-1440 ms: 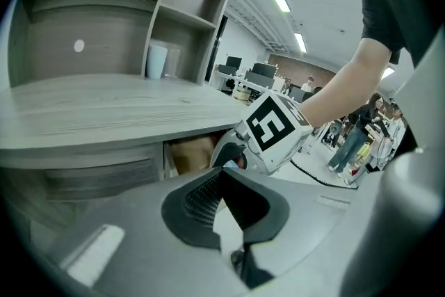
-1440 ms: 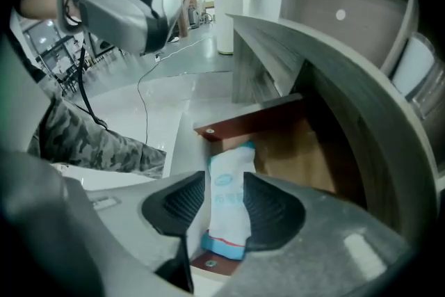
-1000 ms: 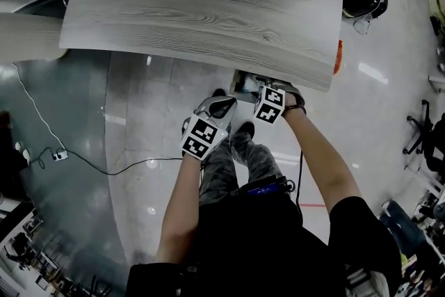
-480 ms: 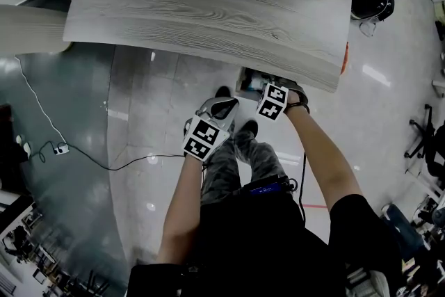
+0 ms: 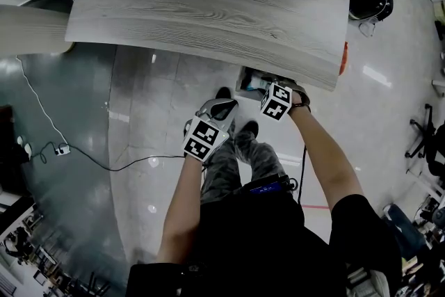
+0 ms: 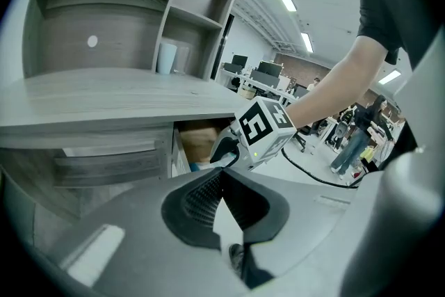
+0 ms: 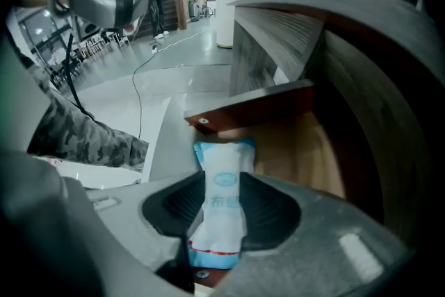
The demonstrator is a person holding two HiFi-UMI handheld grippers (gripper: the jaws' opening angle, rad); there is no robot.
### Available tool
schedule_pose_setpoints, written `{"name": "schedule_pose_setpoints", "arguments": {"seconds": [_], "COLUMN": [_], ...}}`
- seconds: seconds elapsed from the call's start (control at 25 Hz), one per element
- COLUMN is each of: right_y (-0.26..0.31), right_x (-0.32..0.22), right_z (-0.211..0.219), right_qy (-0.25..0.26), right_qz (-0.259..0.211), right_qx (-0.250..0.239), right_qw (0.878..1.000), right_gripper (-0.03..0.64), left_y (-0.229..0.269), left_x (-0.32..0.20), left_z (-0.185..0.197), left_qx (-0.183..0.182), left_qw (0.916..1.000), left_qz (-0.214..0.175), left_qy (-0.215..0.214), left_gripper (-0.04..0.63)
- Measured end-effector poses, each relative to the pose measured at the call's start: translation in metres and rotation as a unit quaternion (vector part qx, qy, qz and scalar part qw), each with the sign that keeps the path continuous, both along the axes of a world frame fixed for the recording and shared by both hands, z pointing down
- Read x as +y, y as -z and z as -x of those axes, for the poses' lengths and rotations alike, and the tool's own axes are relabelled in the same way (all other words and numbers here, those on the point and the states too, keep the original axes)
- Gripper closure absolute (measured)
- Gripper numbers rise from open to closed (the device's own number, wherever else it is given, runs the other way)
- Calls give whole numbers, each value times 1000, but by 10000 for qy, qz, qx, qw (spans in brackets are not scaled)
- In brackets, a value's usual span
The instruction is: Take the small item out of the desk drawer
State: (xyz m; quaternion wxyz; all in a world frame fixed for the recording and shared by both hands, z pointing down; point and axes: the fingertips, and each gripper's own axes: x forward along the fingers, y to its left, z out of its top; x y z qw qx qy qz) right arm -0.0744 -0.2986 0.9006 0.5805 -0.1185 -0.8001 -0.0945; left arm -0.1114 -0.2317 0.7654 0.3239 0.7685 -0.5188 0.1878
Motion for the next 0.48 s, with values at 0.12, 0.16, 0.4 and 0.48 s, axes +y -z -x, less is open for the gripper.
{"name": "schedule_pose_setpoints", "arguments": {"seconds": [0.12, 0.16, 0.4, 0.48], "right_y": [5, 7, 21, 27], "right_x": [0, 0, 0, 1], "right_z": [-2, -3, 0, 0], "right_qy": [-50, -64, -121, -132], "right_qz": [30, 38, 28, 15], "right_qx": [-22, -33, -170, -211], "right_qw": [10000, 10000, 9998, 9997], "right_gripper": [466, 469, 486, 488], "left_y": [4, 6, 13, 16], "left_x": [0, -1, -3, -3], "left_z": [-2, -2, -3, -4], "left_qx": [-13, -19, -65, -71], "left_qw": [10000, 10000, 9999, 9999], "left_qz": [-6, -12, -46, -61], "left_qy": [-21, -25, -97, -125], "left_gripper": [597, 595, 597, 595]}}
